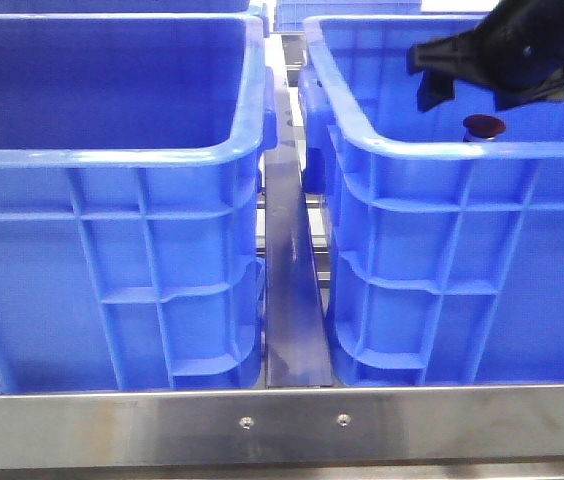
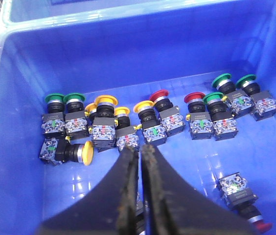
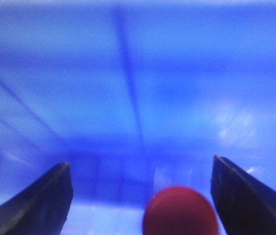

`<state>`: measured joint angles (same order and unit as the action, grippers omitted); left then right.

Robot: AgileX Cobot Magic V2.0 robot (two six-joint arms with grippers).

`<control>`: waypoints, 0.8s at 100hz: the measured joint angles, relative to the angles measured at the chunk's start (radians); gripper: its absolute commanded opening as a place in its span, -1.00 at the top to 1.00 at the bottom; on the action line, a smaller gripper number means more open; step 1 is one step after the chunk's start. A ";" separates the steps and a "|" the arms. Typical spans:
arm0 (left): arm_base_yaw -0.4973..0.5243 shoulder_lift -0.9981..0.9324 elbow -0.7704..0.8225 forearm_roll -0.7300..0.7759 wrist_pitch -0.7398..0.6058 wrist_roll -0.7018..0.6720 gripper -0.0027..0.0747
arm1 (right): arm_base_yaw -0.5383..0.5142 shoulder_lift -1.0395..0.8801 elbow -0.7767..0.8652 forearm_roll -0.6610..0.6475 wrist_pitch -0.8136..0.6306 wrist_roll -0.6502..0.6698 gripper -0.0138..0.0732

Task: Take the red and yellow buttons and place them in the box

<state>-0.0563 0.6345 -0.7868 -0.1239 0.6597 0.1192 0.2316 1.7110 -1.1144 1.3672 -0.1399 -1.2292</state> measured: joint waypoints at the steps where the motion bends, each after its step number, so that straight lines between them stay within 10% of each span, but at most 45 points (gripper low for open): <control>1: 0.000 0.000 0.000 0.000 0.000 0.000 0.98 | 0.000 -0.004 0.002 0.000 -0.003 0.000 -0.70; 80: 0.000 0.000 0.000 0.000 -0.002 0.000 0.98 | 0.000 -0.794 0.434 0.000 0.061 0.002 -0.61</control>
<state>-0.0563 0.6345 -0.7868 -0.1239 0.6580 0.1192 0.2316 0.9172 -0.6800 1.3672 -0.0786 -1.2272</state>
